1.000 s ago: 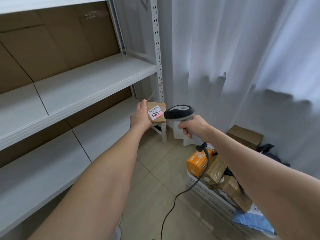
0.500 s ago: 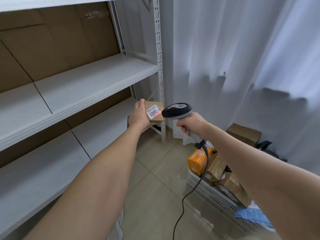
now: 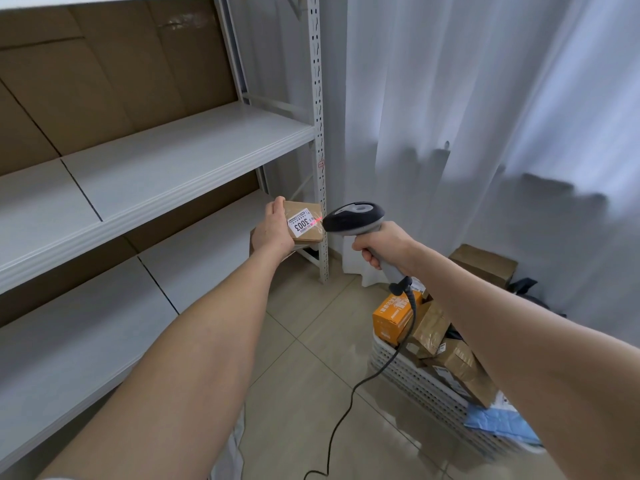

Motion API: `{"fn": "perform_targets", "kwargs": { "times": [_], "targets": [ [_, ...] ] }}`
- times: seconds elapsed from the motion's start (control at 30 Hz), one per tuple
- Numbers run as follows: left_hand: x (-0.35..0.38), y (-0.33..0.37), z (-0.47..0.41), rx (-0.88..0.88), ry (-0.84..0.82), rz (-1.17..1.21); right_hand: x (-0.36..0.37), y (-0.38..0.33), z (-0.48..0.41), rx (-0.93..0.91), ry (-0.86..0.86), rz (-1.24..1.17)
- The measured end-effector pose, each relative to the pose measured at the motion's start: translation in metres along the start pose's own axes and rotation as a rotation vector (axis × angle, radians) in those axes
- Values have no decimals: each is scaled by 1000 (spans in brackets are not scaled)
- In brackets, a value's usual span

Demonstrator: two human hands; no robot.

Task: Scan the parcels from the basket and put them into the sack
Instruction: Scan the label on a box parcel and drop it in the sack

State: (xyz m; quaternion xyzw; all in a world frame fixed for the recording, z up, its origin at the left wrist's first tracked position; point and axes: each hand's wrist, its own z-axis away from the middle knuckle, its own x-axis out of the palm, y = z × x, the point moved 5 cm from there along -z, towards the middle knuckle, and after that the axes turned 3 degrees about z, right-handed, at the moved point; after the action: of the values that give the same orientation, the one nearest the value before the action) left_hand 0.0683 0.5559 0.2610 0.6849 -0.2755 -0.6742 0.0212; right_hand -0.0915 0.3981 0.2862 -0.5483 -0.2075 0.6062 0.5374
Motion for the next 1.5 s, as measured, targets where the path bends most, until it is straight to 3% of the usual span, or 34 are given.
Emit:
{"fn": "perform_targets", "kwargs": {
  "times": [0.43, 0.63, 0.77, 0.9, 1.13, 1.5],
  "targets": [
    [-6, 21, 27, -52, 33, -12, -17, 10, 21, -49, -61, -4],
    [-9, 26, 52, -71, 48, 11, -18, 25, 30, -58, -118, -178],
    [-14, 1, 78, -185, 51, 108, 2, 36, 30, -8, -146, -369],
    [-19, -48, 113, -360, 63, 309, 46, 39, 31, 47, -208, -515],
    [-47, -141, 178, -580, 169, 652, 160, 24, 48, 109, -310, -542],
    [-88, -317, 239, -776, 261, 698, 360, -17, 56, 208, -431, -559]
  ]
}}
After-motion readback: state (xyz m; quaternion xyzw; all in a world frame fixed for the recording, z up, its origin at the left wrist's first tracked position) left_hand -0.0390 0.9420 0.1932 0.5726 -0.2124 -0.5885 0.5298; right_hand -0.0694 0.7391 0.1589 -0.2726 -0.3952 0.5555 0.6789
